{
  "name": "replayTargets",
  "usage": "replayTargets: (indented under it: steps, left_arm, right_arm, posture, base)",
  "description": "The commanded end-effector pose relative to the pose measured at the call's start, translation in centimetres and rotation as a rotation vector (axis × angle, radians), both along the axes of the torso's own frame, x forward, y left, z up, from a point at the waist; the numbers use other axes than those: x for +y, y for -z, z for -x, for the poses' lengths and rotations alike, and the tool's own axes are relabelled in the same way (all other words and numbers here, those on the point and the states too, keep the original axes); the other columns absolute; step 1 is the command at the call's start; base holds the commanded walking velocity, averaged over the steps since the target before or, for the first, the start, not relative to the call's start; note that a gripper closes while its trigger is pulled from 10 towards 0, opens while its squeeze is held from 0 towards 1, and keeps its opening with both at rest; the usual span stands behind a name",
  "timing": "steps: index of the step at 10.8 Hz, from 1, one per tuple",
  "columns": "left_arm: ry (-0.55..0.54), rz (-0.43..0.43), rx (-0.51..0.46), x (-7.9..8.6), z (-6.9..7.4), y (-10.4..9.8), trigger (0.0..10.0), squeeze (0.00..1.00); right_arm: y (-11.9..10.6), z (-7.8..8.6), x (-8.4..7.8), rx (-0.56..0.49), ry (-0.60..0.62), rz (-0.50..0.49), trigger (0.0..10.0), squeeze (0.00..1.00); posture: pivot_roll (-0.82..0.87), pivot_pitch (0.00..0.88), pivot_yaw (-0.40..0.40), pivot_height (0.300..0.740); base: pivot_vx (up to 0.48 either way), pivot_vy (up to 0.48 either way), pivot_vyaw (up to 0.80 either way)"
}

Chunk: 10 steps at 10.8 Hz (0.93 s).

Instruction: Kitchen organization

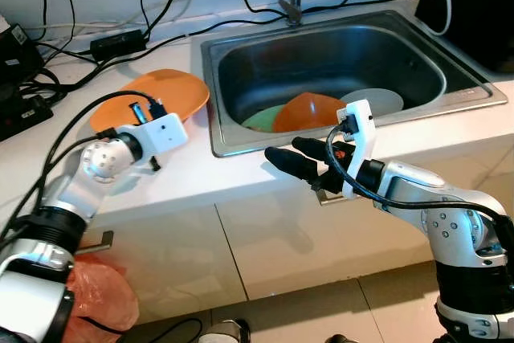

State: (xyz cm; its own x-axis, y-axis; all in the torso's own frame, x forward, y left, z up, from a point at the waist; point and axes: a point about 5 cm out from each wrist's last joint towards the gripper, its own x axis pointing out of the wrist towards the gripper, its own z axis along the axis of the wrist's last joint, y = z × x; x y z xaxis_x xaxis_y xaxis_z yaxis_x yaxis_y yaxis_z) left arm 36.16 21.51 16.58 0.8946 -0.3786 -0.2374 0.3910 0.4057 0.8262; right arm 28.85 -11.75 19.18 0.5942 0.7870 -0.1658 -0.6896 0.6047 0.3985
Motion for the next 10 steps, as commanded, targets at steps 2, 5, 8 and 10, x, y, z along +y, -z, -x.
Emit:
replayTargets:
  steps: [2,5,8,10]
  left_arm:
    - [0.035,0.035,-0.159,-1.2,-0.2,-2.0,0.0,0.00]
    - [0.097,0.075,-0.334,-3.0,0.7,-2.9,0.0,0.00]
    - [0.094,0.159,-0.371,-4.4,1.2,-2.8,0.0,0.00]
    - [0.124,0.148,-0.438,-5.1,1.7,-3.3,0.0,0.00]
  right_arm:
    - [0.0,0.0,0.2,0.010,-0.004,-0.004,10.0,1.00]
    - [-0.1,-0.7,-0.1,0.002,0.030,-0.001,10.0,1.00]
    - [0.4,-1.5,-0.8,-0.007,0.103,-0.013,10.0,1.00]
    - [0.4,-1.7,-1.0,-0.006,0.126,-0.023,10.0,1.00]
  posture:
    - [0.19,0.093,0.133,0.740]
    - [0.19,0.094,0.132,0.740]
    - [0.19,0.096,0.137,0.740]
    - [0.19,0.097,0.136,0.740]
  base:
    - [0.000,0.000,0.00]
    - [0.000,0.000,0.00]
    - [0.000,0.000,0.00]
    - [0.000,0.000,0.00]
